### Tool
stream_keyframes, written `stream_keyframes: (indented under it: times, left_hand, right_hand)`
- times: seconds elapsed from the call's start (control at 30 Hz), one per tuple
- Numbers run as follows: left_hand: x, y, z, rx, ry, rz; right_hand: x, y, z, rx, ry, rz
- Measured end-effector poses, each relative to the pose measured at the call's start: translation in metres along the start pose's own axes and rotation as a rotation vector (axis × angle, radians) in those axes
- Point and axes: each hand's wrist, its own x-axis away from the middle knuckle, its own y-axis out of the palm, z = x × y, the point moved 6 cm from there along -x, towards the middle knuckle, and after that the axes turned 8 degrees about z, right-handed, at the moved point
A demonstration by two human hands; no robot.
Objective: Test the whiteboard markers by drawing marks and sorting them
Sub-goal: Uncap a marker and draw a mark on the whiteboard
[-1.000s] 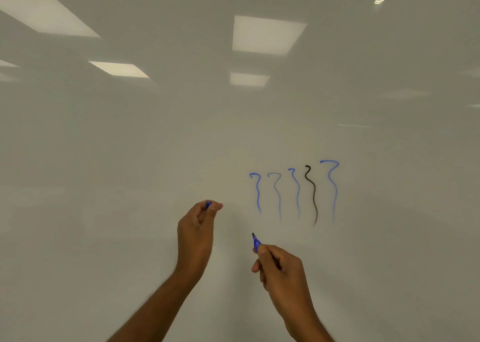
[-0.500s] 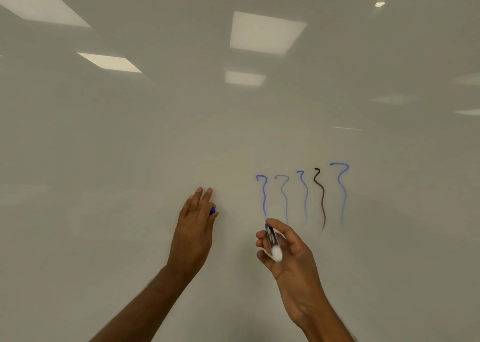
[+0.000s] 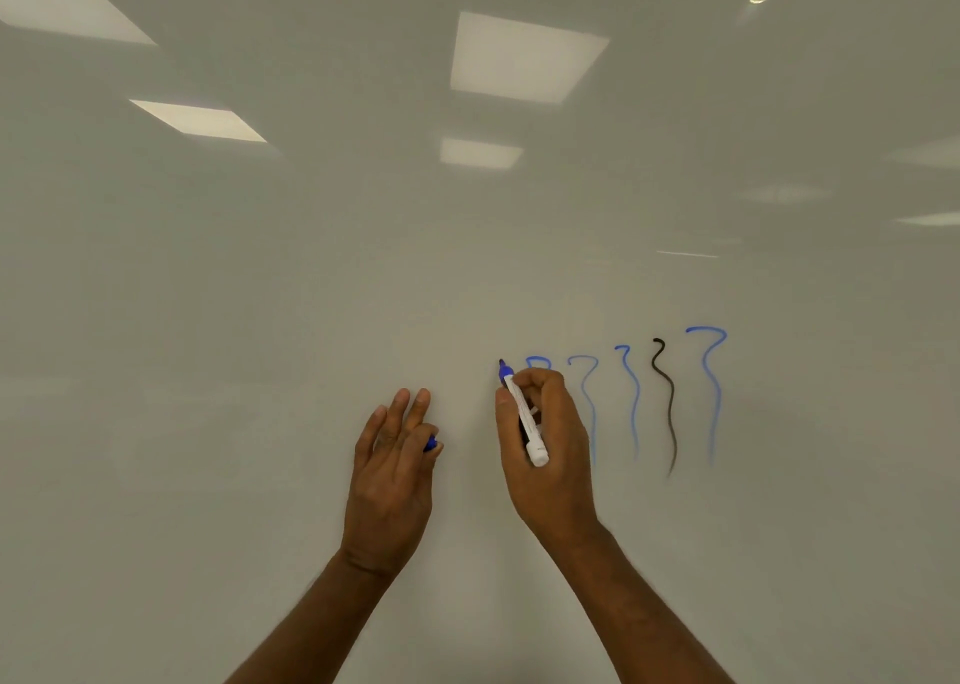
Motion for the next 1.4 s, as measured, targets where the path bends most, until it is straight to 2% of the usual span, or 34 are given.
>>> stream_keyframes:
  times: [0.17,0.37,0.47,0.53,0.6,0.73,0.8,0.87,0.97,1.2,1.4]
  left_hand:
    - [0.002,0.003,-0.001,-0.008,0.034,0.019]
    - [0.002,0.001,-0.001,0.004,0.014,0.016]
    - [-0.004,-0.003,0.005,0.028,-0.05,-0.042]
    - [-0.006,-0.012,0.012,0.126,-0.254,-0.088]
    - [-0.006,-0.028,0.022,0.313,-0.583,-0.074]
    - [-0.001,-0.047,0.043,0.753,-1.278,-0.005]
    - [0.006,-0.047,0.054,1.01,-1.526,-0.033]
    - [0.011,-0.051,0.066,1.197,-1.68,-0.042]
    - [0.014,-0.061,0.082,1.283,-1.746,-0.07]
    - [0.022,-0.081,0.104,1.275,-1.761,-0.144]
    - [0.039,-0.089,0.107,1.275,-1.819,-0.105]
  right_hand:
    - [0.007,-0.014,0.008,0.03,-0.011,0.124]
    - [0.056,-0.03,0.027,0.145,0.032,-0.035]
    - [0.074,-0.048,0.027,0.12,0.21,-0.088]
    - [0.086,-0.064,0.016,0.022,0.308,-0.069]
    - [0.097,-0.075,0.0,-0.082,0.364,-0.07]
    - [0.113,-0.076,-0.027,-0.234,0.448,-0.186]
    - [0.116,-0.072,-0.04,-0.273,0.467,-0.265]
    - [0.117,-0.068,-0.05,-0.286,0.464,-0.312]
    - [0.12,-0.067,-0.054,-0.3,0.471,-0.313]
    - [0.136,-0.062,-0.056,-0.307,0.508,-0.337]
    - [0.149,-0.06,-0.057,-0.327,0.545,-0.328]
